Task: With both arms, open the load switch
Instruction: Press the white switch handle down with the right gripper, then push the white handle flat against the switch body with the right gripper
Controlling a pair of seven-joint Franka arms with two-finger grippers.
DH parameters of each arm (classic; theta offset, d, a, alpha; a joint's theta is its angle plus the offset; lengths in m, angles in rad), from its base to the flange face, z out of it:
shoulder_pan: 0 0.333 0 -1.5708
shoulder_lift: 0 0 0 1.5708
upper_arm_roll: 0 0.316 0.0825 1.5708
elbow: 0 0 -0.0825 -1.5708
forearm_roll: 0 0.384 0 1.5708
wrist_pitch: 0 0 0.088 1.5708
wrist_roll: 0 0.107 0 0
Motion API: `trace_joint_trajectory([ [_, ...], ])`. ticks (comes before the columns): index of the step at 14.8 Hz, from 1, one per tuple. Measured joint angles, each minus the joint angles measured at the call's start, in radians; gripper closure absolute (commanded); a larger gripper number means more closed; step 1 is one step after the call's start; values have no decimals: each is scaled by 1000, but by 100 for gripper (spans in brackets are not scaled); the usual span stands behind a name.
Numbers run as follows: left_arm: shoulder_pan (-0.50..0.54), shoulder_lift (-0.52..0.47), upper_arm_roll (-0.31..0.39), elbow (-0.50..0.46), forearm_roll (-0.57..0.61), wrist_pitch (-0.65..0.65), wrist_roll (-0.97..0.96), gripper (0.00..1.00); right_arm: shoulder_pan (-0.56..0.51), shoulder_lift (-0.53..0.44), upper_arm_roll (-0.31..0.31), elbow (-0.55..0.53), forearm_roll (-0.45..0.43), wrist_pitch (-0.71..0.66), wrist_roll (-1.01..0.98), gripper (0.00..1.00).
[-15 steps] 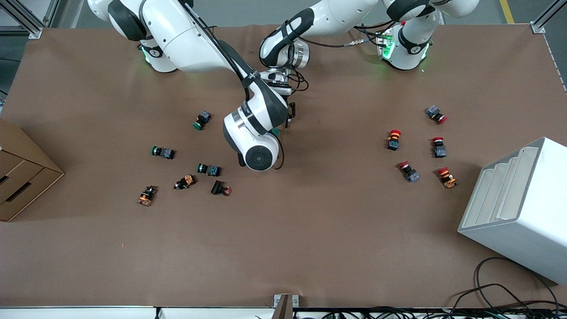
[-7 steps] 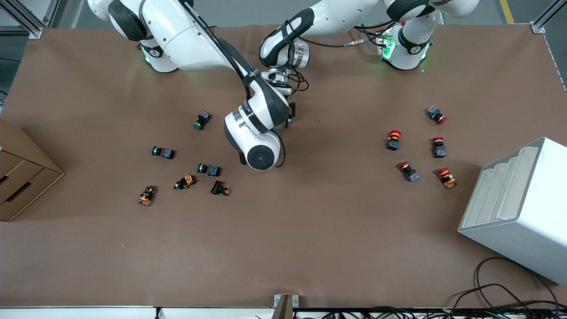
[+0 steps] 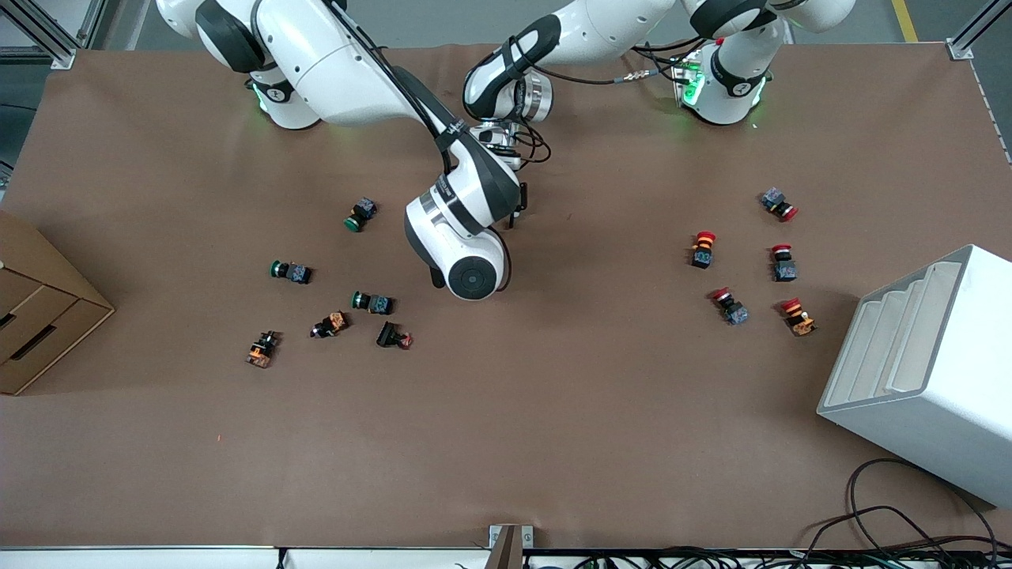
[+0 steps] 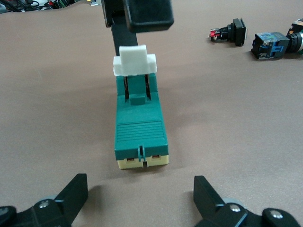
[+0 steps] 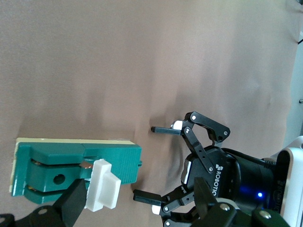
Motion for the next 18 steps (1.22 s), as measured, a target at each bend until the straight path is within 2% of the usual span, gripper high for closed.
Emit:
trace_joint_trajectory([
  [18,-2,0,2,0,1,0,0,0,14,8,2,-8,0,-6,0,0],
])
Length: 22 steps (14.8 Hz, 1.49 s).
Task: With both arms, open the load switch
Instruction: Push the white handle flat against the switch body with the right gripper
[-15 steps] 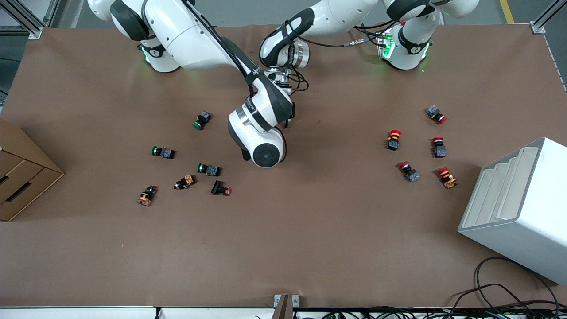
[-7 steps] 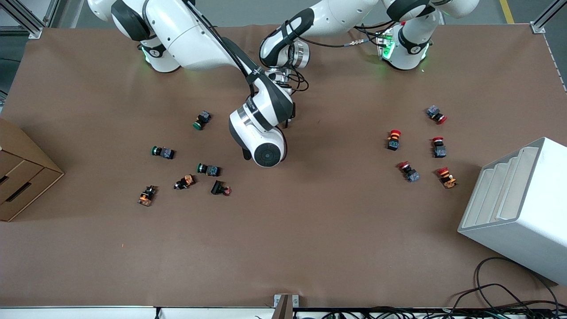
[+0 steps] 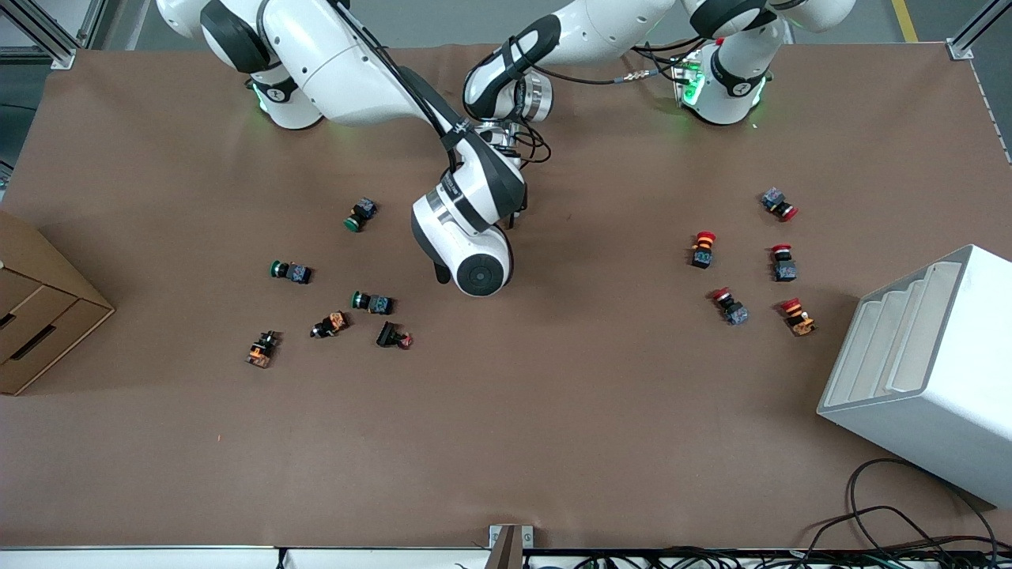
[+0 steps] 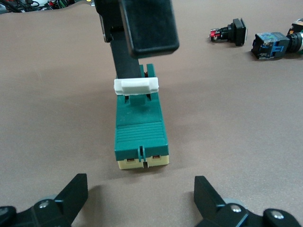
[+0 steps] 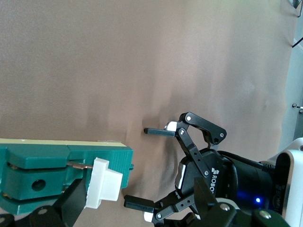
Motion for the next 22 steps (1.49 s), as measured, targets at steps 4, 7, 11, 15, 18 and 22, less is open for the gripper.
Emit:
trace_joint_trajectory([
  [4,-1,0,1,0,0,0,0,0,3,2,0,0,0,2,-1,0],
  [7,-1,0,1,0,1,0,0,0,6,3,0,-1,-1,4,-1,0],
  [11,-1,0,2,0,1,0,0,0,8,4,-1,-6,-1,7,-1,0],
  [15,-2,0,2,0,1,0,0,0,10,4,-1,-9,-1,11,-1,0],
  [18,-2,1,2,1,1,0,-1,0,10,4,-2,-9,-1,10,-10,0],
  [22,-2,2,2,2,1,0,-1,0,-24,-8,-8,15,0,-33,-79,0],
])
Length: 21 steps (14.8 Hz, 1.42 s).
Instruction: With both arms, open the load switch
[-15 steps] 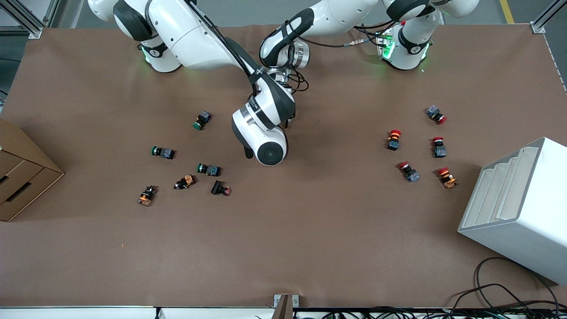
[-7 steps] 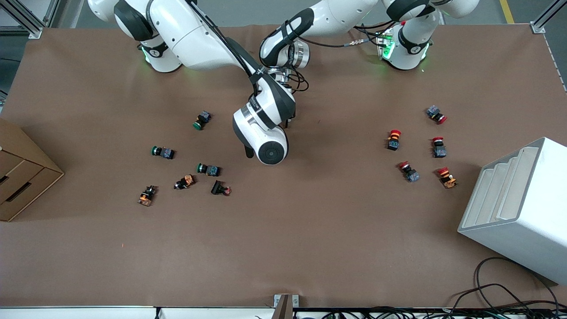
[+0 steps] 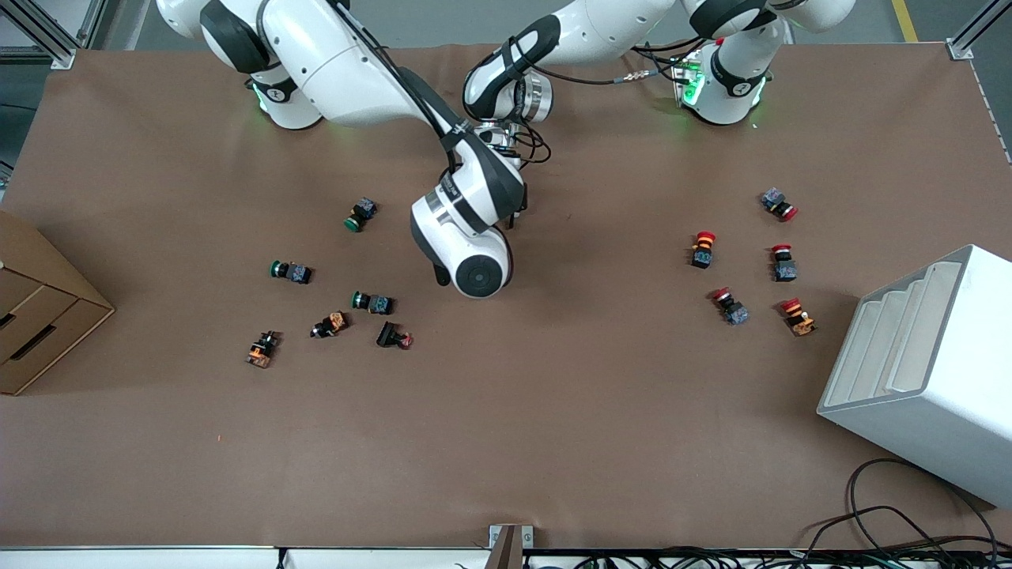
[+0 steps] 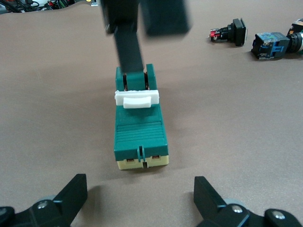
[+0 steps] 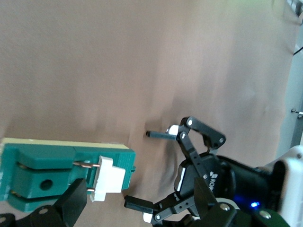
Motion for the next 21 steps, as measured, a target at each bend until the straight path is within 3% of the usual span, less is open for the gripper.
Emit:
trace_joint_trajectory([
  [3,0,0,0,0,0,0,0,0,-76,-54,-13,21,-17,-41,-202,0],
  [7,-1,0,1,0,0,0,0,0,-145,-155,-31,24,-179,-57,-567,0],
  [11,-3,1,0,2,-5,-6,0,0,-278,-228,-40,22,-247,-68,-1022,0],
  [17,-12,12,-33,73,-155,-69,9,0,-492,-401,-43,-8,-369,-108,-1661,0],
  [21,-10,-5,-35,137,-265,-83,67,0,-636,-479,-45,-22,-411,-148,-1954,0],
])
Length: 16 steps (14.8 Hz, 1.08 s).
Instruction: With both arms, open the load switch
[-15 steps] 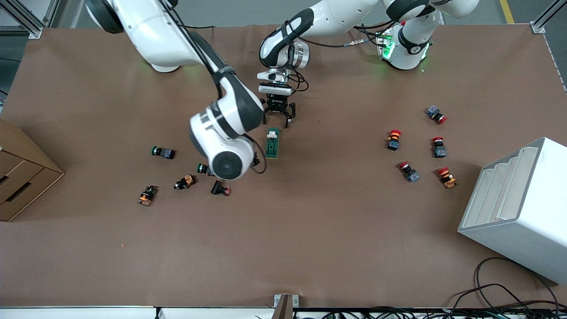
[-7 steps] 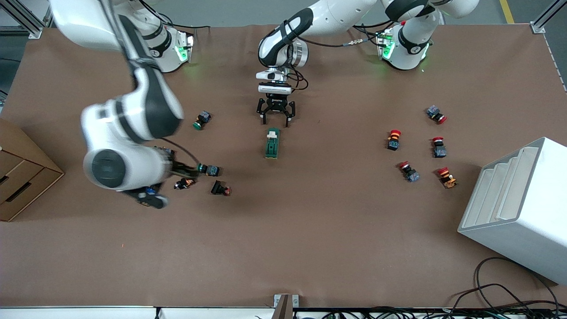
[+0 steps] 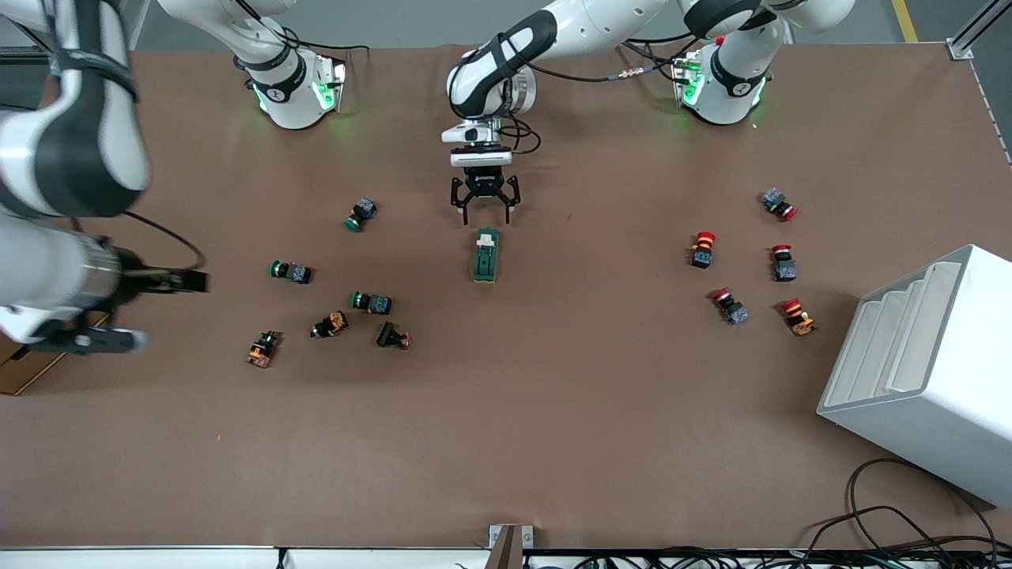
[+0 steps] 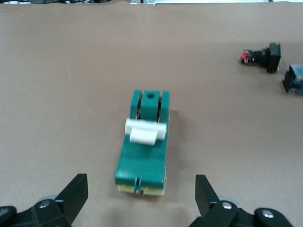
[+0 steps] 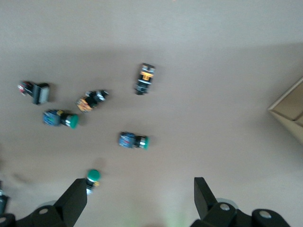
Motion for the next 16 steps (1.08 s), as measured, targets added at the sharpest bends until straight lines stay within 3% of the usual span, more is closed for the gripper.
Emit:
trace_joint_trajectory([
  [3,8,-73,0,46,-143,-2,123,0,-66,-55,0,0,-7,-45,-67,0],
  [5,23,-142,1,105,-315,-15,261,0,-71,-77,3,17,-24,-77,-72,0],
  [8,58,-216,4,262,-561,-190,605,0,-69,-85,15,72,-31,-115,-72,0],
  [10,95,-232,7,376,-650,-308,787,0,-66,-85,24,85,-28,-154,-72,0],
  [13,200,-253,7,470,-721,-334,957,0,-66,-90,24,88,26,-187,-70,0],
  [16,359,-302,8,506,-837,-337,1107,0,-82,-109,17,88,56,-203,-71,0],
])
